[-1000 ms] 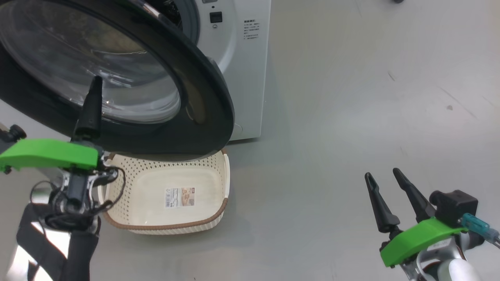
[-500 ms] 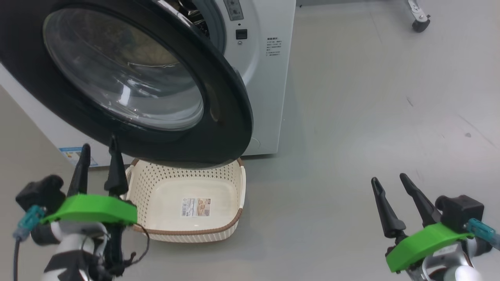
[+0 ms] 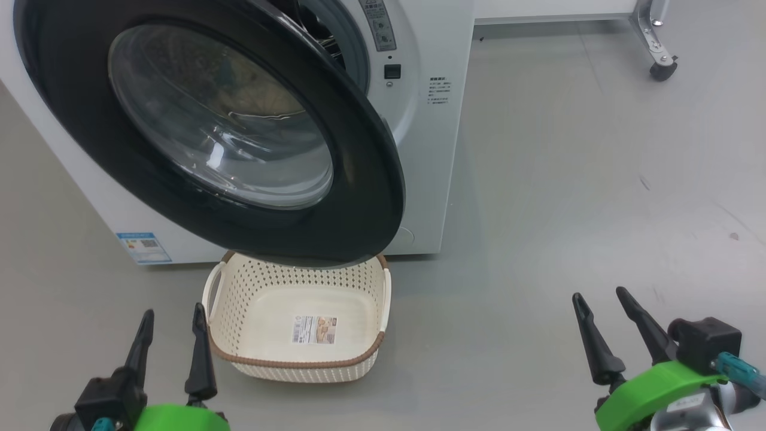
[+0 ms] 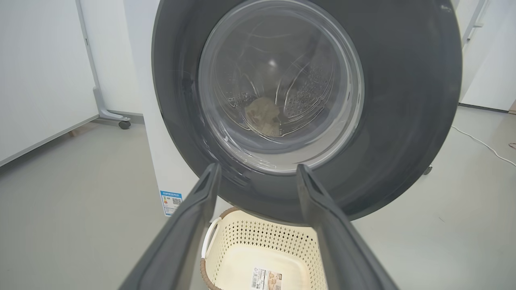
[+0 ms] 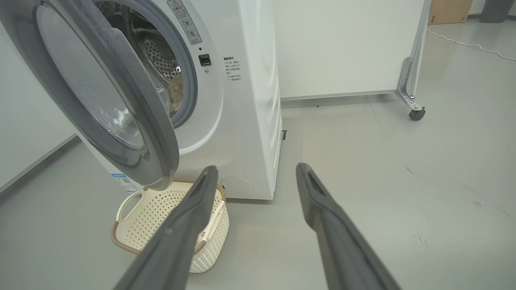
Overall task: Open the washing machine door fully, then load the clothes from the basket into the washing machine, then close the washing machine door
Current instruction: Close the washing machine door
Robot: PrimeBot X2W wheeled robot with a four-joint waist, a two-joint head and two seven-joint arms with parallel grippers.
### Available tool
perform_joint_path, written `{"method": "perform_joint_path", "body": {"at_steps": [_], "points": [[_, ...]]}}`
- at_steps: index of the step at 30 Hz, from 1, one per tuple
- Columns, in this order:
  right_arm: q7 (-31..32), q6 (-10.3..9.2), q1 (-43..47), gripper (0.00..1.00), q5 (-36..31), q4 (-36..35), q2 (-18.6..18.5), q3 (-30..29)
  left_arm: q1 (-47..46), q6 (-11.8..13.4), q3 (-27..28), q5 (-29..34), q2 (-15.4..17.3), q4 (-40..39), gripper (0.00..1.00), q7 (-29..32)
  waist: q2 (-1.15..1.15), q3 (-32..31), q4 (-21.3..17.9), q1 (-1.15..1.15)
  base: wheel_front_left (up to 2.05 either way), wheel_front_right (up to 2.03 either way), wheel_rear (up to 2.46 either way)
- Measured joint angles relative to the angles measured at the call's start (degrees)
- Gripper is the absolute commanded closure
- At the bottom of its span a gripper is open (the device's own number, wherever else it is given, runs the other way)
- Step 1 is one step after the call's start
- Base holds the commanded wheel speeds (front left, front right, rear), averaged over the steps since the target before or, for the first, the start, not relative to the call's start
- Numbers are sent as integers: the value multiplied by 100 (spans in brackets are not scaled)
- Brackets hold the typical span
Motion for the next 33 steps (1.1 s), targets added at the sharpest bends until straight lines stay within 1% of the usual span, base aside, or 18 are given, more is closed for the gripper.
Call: {"method": "perform_joint_path", "body": {"at_steps": [7,32,33], "points": [[57,0,3,0,-4,-62,0,-37,157,13,-74,254,49,-120,0,0,0,-11,88,0,0,0,0],[96,0,2,0,-48,-130,1,-132,167,12,-198,263,-18,-129,0,-1,0,112,169,0,0,0,0],[92,0,2,4,-48,-131,1,-156,159,11,-210,263,-25,-125,0,-1,0,125,186,0,0,0,0]]}}
